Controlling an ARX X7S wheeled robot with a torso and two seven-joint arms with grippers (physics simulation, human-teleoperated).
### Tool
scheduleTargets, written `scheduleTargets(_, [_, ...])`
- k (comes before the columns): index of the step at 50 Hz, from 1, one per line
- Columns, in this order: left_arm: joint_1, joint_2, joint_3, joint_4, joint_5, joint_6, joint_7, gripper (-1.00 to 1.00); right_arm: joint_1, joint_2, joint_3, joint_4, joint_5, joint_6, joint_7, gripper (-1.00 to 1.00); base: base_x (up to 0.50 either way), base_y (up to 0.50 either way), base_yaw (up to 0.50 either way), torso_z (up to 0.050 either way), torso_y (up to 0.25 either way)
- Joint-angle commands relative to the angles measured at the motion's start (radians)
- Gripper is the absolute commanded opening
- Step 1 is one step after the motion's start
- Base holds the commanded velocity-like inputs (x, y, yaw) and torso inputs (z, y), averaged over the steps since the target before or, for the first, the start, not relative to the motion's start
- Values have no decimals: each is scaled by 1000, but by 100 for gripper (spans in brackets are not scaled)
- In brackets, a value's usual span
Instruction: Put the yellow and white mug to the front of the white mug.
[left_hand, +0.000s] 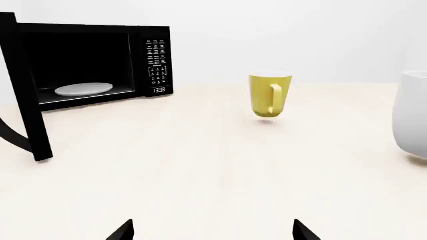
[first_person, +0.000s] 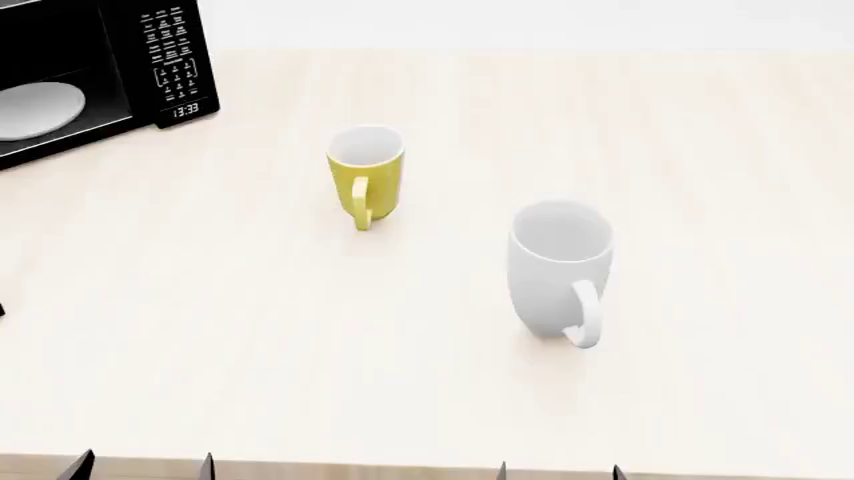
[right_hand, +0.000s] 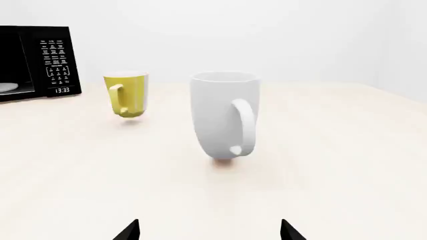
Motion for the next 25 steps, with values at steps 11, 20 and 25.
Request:
scheduleTargets(11, [9,-49,55,1,-20,35,-41,100,-48,46,-41,-44,88,-1,25,100,0,0,0,0,0])
scheduleTargets(20, [8,-70,61,18,-15,33,-78,100,-46,73,-42,-25,117,-15,29,100,0,0,0,0,0])
scheduleTargets(25, [11,-83,67,33,-17,34,-82,100,-80,105,1,-112,119,11,73,100,0,0,0,0,0])
